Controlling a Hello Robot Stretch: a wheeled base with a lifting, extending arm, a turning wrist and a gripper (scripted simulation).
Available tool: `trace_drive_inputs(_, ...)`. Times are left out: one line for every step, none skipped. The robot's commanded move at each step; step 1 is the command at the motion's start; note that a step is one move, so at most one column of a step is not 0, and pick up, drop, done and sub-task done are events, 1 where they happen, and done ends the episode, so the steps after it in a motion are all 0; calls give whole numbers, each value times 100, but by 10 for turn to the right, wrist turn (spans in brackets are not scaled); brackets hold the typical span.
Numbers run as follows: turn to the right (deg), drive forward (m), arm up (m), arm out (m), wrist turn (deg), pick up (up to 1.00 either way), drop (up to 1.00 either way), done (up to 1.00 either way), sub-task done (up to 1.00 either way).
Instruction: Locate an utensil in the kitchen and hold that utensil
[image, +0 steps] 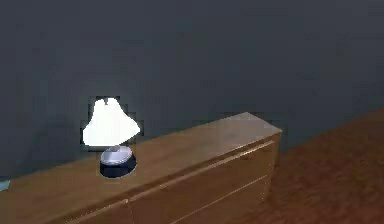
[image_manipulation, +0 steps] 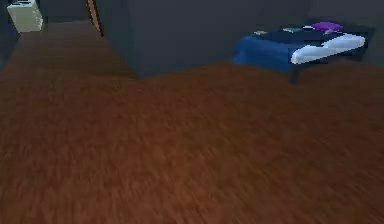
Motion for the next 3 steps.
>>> trace_drive_inputs(450, 0, 0, 0, 0, 0, 0, 0, 0)
trace_drive_inputs(150, 0, 0, 0, 0, 0, 0, 0, 0)
trace_drive_inputs(0, 100, 0, 0, 0, 0, 0, 0, 0)
